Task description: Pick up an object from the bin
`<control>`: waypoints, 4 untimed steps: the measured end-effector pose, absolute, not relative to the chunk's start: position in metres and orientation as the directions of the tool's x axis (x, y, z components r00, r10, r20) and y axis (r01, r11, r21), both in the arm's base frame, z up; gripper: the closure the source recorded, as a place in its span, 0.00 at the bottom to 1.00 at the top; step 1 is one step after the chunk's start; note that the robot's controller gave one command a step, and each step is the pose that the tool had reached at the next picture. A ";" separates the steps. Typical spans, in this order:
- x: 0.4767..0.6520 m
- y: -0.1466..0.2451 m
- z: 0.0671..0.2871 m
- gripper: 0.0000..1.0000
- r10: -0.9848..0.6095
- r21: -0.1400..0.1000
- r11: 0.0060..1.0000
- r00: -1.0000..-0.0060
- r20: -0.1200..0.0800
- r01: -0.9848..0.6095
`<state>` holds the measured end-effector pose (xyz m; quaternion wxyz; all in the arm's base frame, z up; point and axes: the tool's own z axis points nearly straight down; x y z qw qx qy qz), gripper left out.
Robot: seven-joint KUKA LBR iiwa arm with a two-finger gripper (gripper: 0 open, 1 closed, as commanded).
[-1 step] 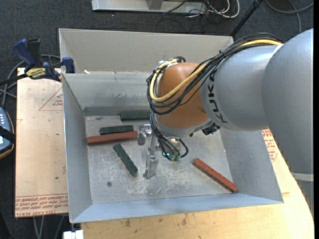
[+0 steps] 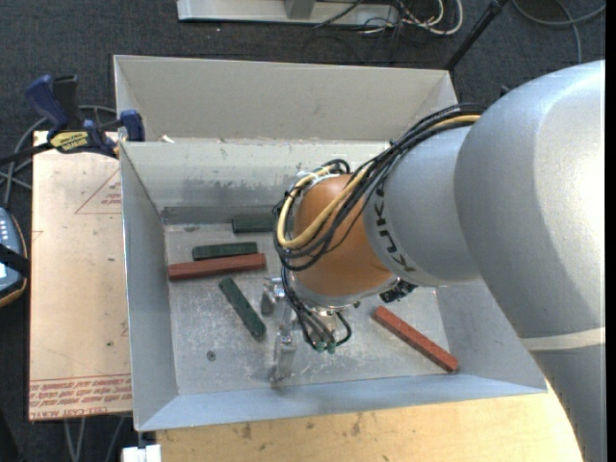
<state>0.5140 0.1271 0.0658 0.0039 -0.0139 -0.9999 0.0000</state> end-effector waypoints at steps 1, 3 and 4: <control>0.590 0.168 0.094 0.00 0.002 0.005 1.000 -1.000 -0.010 0.002; 0.651 0.181 0.075 1.00 -0.048 0.004 0.999 -0.999 -0.008 -0.048; 0.628 0.190 0.209 1.00 -0.184 0.002 0.983 -0.983 -0.012 -0.184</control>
Offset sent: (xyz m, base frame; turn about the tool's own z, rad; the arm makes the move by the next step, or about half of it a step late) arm 0.0725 0.0380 0.0256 -0.0222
